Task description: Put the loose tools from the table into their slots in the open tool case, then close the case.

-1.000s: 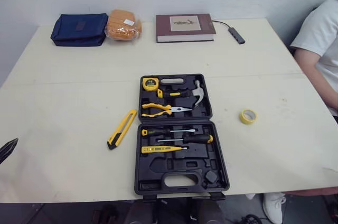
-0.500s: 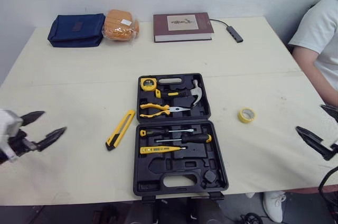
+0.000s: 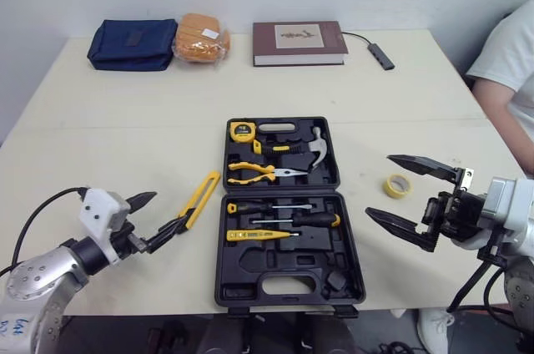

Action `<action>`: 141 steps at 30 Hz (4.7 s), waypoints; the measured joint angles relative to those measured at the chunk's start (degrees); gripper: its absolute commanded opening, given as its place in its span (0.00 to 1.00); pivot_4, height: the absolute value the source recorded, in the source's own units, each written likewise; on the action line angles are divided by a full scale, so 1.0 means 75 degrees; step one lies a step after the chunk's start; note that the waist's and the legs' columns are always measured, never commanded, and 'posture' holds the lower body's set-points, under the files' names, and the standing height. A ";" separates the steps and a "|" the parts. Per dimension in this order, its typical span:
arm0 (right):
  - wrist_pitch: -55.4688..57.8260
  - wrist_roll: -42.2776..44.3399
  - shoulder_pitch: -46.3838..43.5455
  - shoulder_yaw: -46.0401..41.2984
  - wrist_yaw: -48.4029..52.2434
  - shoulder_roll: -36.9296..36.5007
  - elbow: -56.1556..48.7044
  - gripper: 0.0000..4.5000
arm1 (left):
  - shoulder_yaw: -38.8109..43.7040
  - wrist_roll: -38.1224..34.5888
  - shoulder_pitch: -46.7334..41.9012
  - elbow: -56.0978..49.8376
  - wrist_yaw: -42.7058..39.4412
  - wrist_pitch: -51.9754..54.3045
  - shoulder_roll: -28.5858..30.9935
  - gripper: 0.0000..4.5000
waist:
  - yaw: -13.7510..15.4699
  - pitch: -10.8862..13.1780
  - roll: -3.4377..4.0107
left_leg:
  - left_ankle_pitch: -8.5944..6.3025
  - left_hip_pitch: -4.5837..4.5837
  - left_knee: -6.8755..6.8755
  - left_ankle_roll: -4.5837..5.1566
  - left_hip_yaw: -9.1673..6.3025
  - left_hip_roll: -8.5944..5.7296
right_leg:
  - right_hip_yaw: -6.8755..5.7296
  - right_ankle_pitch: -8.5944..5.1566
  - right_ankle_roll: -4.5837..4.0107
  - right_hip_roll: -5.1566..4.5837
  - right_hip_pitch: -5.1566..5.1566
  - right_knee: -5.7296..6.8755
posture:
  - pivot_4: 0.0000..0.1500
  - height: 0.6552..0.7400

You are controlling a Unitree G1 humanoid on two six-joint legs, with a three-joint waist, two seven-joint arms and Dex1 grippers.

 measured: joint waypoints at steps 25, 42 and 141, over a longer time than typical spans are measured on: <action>0.0102 -0.0645 -0.0152 0.0292 -0.0085 0.0126 -0.0002 1.00 | -0.2080 0.1390 -0.1851 -0.0098 0.2098 0.2876 -0.0872 0.28 | 0.0118 0.0001 -0.0018 | 0.0031 0.0000 0.0015 0.0049 -0.0001 0.0000 | -0.0001 0.0003 0.0005 0.0001 0.0005 0.0014 | 1.00 1.00; 0.0110 -0.0751 0.0295 -0.0203 0.0109 -0.0254 0.0181 1.00 | -0.0636 0.0290 -0.2401 0.0081 0.0631 0.1411 -0.0584 0.28 | 0.0109 0.0017 -0.0047 | 0.0032 -0.0009 0.0015 0.0046 -0.0001 -0.0001 | -0.0004 0.0003 0.0005 -0.0001 0.0002 0.0004 | 1.00 1.00; 0.1119 -0.0476 0.4196 -0.1930 0.0069 0.0175 -0.1819 1.00 | -0.5984 0.1714 -0.4302 0.1770 -0.3649 -0.1593 -0.0478 0.02 | 0.0145 0.0035 -0.0061 | 0.0037 -0.0008 0.0042 0.0054 -0.0011 -0.0001 | -0.0006 0.0004 0.0007 0.0009 0.0015 0.0024 | 1.00 1.00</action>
